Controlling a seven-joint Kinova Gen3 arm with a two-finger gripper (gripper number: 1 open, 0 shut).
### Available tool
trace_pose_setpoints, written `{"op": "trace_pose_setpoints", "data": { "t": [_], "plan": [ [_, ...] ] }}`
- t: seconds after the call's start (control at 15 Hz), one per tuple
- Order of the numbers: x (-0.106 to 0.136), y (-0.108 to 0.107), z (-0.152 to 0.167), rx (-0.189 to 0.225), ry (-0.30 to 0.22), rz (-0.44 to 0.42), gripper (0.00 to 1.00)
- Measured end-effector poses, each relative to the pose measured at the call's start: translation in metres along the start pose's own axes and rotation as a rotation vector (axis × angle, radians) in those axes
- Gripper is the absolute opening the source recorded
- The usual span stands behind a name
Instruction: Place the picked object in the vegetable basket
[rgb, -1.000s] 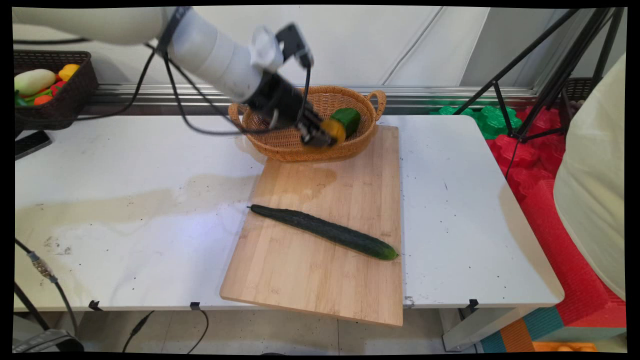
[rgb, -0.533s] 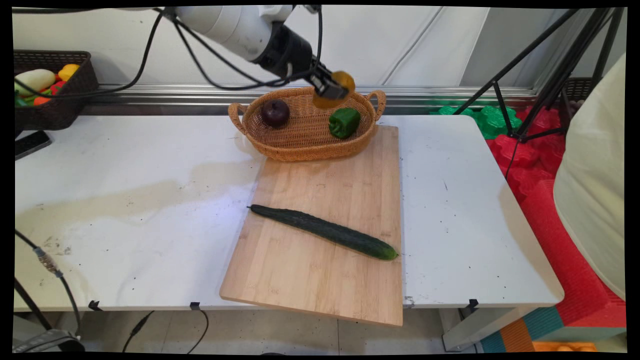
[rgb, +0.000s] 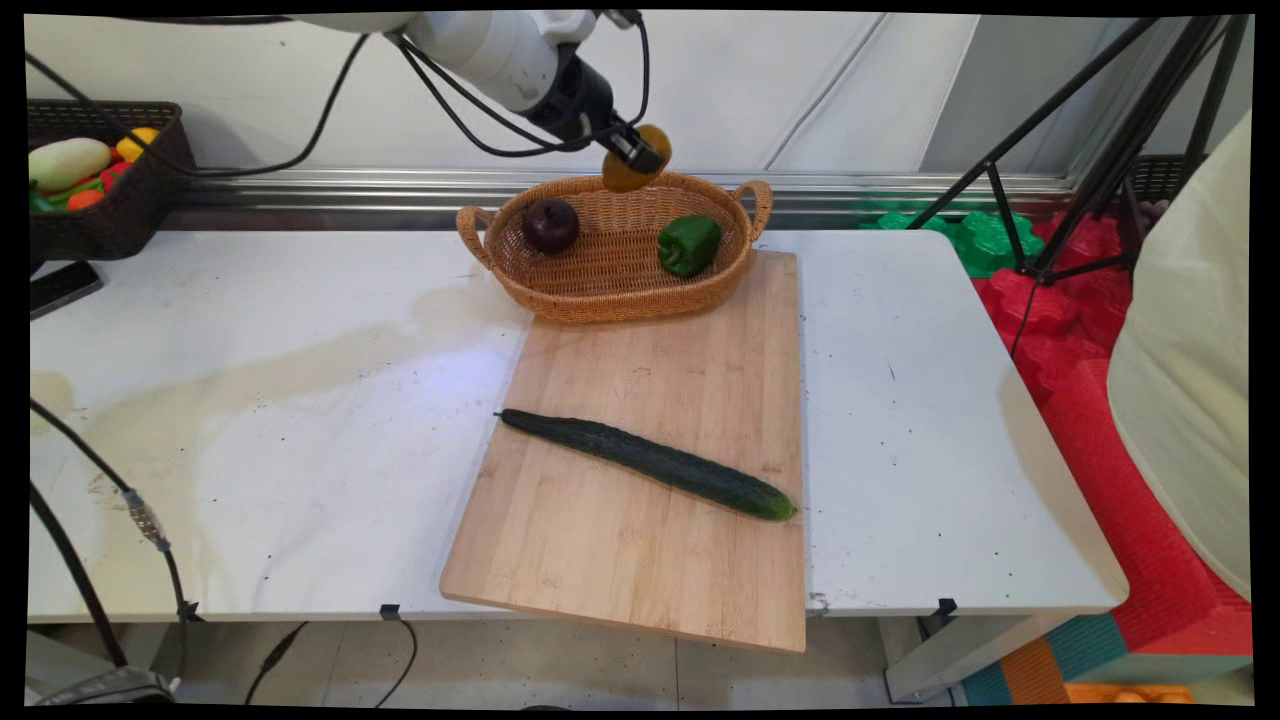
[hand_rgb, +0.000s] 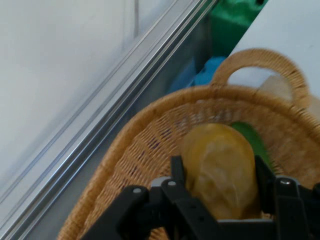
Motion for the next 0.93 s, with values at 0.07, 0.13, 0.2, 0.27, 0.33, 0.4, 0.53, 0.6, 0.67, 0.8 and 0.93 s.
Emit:
{"op": "trace_pose_setpoints", "data": {
  "t": [0.07,0.13,0.2,0.27,0.33,0.4,0.53,0.6,0.67,0.8,0.93],
  "plan": [
    [-0.004,-0.005,0.012,0.009,-0.021,-0.003,0.0],
    [-0.007,-0.009,0.02,0.013,-0.038,-0.006,0.0],
    [-0.011,-0.013,0.03,0.017,-0.057,-0.008,0.0],
    [-0.015,-0.015,0.038,0.019,-0.073,-0.011,0.0],
    [-0.019,-0.018,0.047,0.02,-0.092,-0.013,0.0],
    [-0.024,-0.02,0.055,0.02,-0.11,-0.016,0.0],
    [-0.031,-0.024,0.068,0.02,-0.139,-0.02,0.0],
    [-0.034,-0.025,0.074,0.019,-0.15,-0.021,0.0],
    [-0.038,-0.026,0.08,0.018,-0.162,-0.023,0.0],
    [-0.042,-0.028,0.089,0.015,-0.176,-0.025,0.0],
    [-0.045,-0.029,0.098,0.011,-0.187,-0.028,0.0]
  ]
}}
